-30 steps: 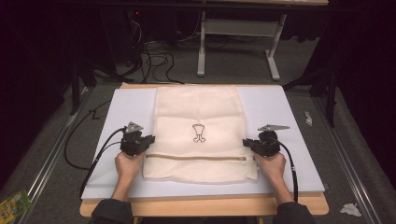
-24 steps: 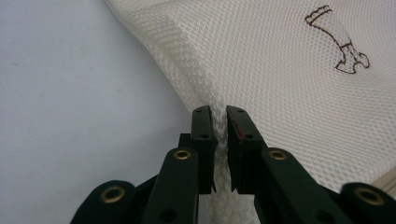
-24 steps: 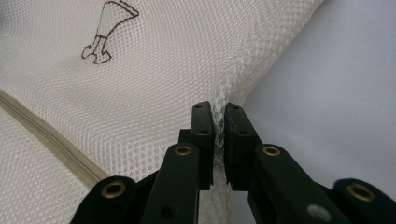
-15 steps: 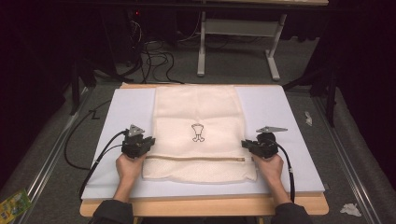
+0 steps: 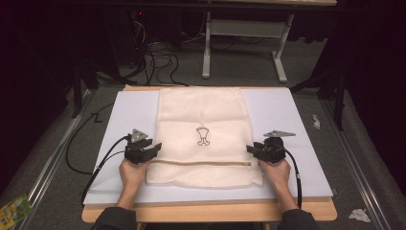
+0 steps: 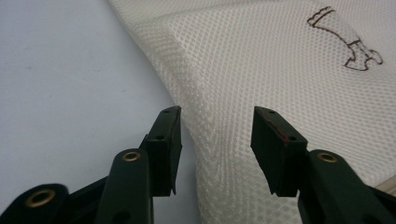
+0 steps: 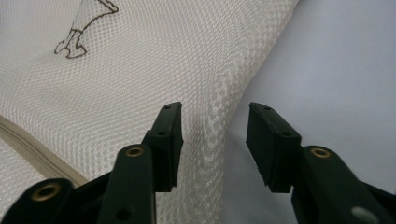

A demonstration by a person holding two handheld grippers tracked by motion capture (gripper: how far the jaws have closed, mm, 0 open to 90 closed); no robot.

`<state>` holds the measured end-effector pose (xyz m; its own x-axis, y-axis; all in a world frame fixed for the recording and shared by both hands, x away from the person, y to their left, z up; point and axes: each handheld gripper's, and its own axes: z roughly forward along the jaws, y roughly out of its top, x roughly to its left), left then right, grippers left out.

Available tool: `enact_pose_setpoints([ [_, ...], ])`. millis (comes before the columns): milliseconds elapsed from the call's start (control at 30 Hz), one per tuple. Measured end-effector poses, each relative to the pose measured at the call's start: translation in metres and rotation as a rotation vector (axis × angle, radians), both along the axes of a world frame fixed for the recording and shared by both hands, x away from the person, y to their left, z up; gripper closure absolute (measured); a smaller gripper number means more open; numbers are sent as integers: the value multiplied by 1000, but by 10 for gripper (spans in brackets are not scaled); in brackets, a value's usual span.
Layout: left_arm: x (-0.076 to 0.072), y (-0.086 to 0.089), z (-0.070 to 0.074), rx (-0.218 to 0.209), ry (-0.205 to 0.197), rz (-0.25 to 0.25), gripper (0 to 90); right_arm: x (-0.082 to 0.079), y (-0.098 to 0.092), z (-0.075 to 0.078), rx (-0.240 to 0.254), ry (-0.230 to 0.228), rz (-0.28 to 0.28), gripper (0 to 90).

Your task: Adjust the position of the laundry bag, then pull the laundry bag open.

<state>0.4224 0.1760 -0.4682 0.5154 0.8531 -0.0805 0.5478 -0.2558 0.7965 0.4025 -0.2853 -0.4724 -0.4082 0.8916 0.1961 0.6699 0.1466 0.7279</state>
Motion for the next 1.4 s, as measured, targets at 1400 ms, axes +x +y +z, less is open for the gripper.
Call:
enact_pose_setpoints([
  [1400,-30,-98,4,-46,-64,-245,463,-6,1,2,52,105,5,444],
])
